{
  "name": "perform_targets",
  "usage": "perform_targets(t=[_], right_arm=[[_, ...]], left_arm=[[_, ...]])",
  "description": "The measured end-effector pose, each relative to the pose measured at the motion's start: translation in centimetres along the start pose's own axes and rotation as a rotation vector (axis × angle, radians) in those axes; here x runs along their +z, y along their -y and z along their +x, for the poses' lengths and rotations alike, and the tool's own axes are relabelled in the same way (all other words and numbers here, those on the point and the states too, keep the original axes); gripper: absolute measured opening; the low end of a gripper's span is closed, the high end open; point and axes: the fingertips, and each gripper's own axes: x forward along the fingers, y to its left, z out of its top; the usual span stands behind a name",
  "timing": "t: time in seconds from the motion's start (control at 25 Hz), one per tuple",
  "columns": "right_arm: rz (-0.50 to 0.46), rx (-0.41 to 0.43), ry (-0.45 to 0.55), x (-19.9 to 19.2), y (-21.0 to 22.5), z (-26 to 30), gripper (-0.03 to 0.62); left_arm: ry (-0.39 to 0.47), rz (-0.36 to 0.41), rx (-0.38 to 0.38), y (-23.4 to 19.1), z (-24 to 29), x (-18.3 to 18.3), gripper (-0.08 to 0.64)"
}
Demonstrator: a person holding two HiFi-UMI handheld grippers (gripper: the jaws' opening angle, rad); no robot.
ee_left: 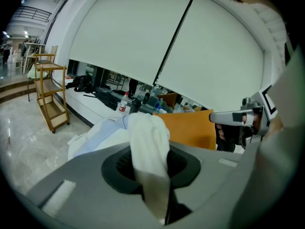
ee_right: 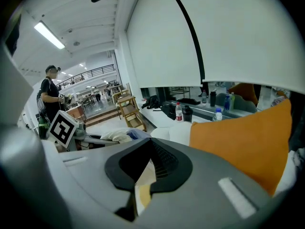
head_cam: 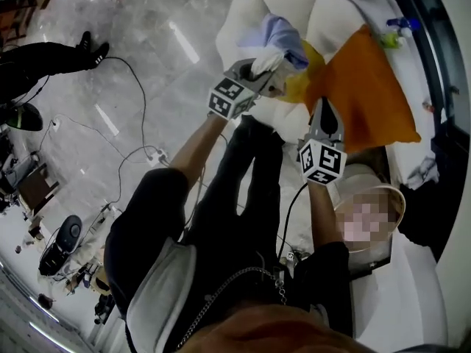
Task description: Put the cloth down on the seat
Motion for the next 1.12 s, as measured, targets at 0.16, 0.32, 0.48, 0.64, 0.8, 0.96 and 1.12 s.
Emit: perform_targets(t=[0.16,0.32,0.48,0.64,0.8,0.96,1.12], right_arm=[[0.020,-0.002,-0.034,-3.1,0.9,1.1,0.003],[0.040,-0.001,-0.074,-6.3,1.6,1.8,0.003],[0.064,-0.011,-0.105,-9.2,2.2,3.2,0.003],[0.097,-0.011,-0.129,-12.1,2.0,4.0,0.003],[0.115,-0.011,-0.166,-15.2,2.1,3.9,0.003],[0.141,-0.021,-0.198,-17.8,2.1,4.0,0.003],[0.167,-0.027,-0.232,-20.4,1.8,4.1,0.003]], left_arm=[[-0.018,-0.008,0.007,-1.0,2.4,-2.6,0.094],[-0.068,-0.015,0.015,-2.0,4.1,-5.3,0.094],[-0.056,-0.039,0.013,-3.1,6.6,-7.2,0.094],[-0.069,-0.079,0.024,-4.3,8.4,-10.5,0.094],[-0.089,-0.104,0.044,-4.7,9.8,-13.9,0.094],[-0.108,-0.125,0.079,-5.7,11.5,-16.9,0.094],[-0.132,-0.153,0.095,-7.3,13.6,-20.7,0.094]])
